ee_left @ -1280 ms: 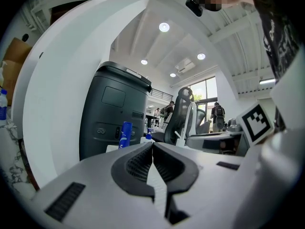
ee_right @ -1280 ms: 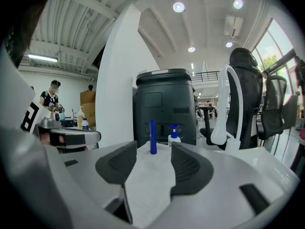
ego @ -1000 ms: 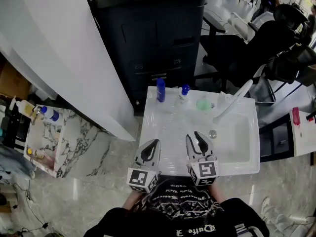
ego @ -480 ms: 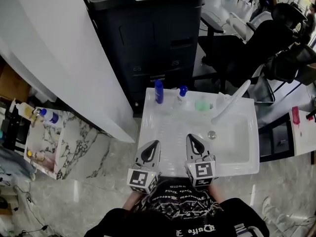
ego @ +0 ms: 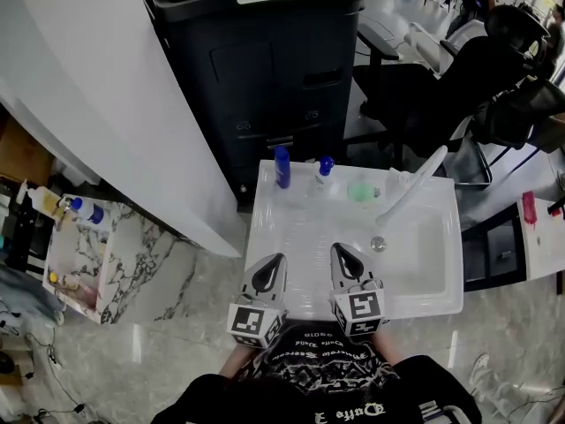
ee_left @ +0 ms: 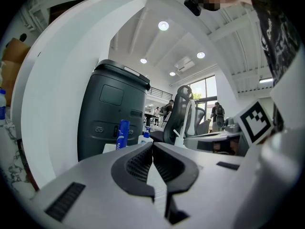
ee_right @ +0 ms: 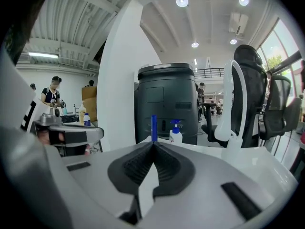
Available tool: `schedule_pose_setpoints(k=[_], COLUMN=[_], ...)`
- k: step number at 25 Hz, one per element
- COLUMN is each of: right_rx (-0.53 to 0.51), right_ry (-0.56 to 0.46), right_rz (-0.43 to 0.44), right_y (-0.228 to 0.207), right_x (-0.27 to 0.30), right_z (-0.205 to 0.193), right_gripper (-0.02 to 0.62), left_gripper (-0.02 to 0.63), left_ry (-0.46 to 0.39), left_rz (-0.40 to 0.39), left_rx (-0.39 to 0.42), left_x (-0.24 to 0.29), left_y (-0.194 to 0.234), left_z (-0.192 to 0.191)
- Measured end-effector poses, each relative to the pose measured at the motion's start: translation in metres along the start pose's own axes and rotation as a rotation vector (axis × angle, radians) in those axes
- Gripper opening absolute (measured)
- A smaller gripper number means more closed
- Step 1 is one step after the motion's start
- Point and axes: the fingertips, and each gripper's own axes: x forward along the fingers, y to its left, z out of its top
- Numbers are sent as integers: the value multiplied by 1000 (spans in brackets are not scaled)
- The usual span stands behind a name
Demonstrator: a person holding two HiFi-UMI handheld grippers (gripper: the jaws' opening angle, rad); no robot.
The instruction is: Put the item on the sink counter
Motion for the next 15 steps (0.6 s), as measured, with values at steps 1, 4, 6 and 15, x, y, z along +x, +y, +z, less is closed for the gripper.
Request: schedule_pose_setpoints(k=[1, 4, 6, 15], right_rx=[0, -2, -4, -17], right_ry=[1, 0, -1, 8], right_rz=[3, 13, 19, 48], right_y=[0, 1, 1, 8], right_x=[0, 3, 4, 12], right_z=[0, 1, 1, 1], right_gripper=[-2, -2, -2, -2], left_gripper=[6, 6, 7, 6], left_ry=[0, -1, -1, 2], left_rz=[1, 4, 6, 21], left_rx=[-1, 0, 2, -9], left_x=[0, 1, 2, 3], left_y=[0, 1, 2, 9], left_z=[0, 1, 1, 0])
